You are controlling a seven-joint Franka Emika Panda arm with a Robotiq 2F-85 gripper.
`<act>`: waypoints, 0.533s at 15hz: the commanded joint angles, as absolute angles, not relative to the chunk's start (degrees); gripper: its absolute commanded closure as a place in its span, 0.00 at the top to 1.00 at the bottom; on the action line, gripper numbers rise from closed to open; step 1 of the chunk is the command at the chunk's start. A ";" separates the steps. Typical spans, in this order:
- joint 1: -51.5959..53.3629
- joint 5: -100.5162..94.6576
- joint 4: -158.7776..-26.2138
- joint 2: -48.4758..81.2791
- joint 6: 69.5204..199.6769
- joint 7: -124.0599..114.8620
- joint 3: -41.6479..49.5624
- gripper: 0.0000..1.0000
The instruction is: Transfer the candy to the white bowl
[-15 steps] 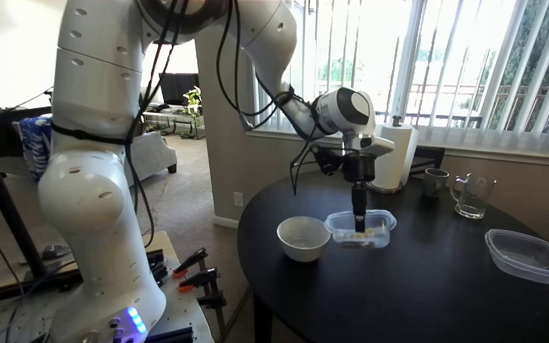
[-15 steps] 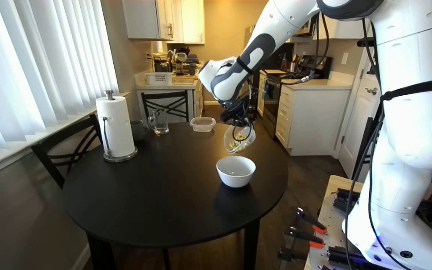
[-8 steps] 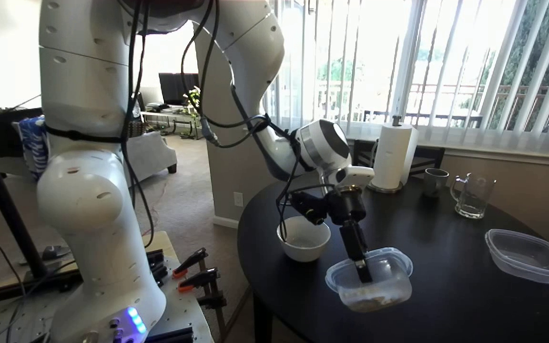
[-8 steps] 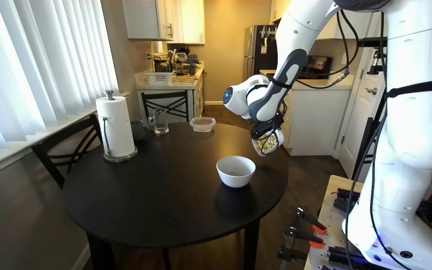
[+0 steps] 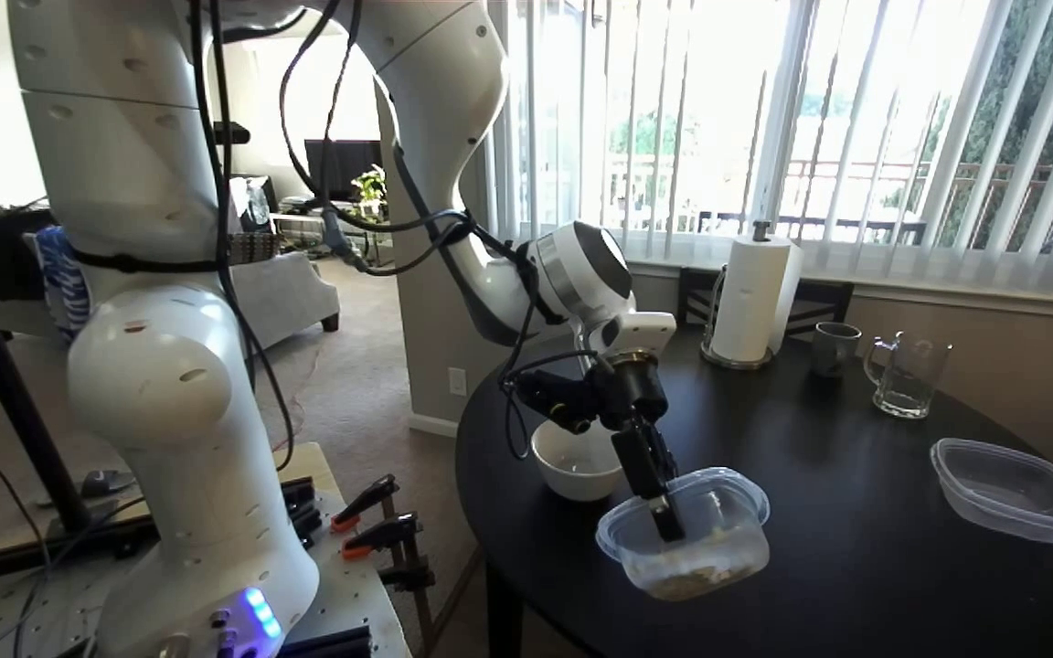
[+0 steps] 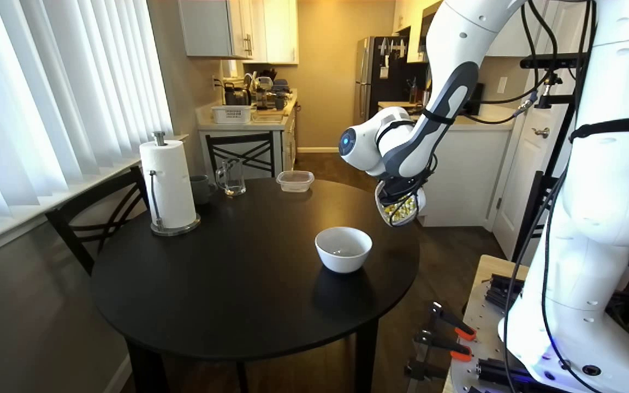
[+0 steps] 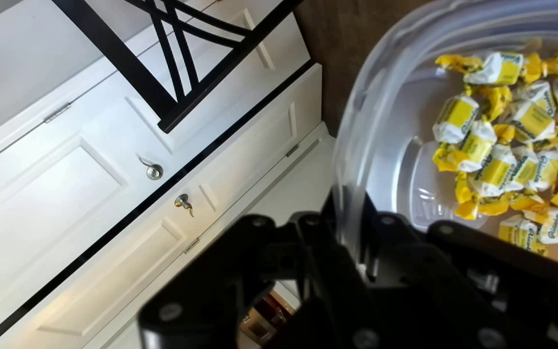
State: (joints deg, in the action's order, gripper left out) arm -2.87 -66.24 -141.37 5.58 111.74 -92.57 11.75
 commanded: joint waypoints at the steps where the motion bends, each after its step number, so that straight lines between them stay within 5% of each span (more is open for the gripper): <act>1: -4.14 -66.27 -146.65 -2.76 110.96 -92.79 9.55 0.01; 8: -0.36 -62.88 -148.17 -8.91 105.09 -92.93 2.56 0.01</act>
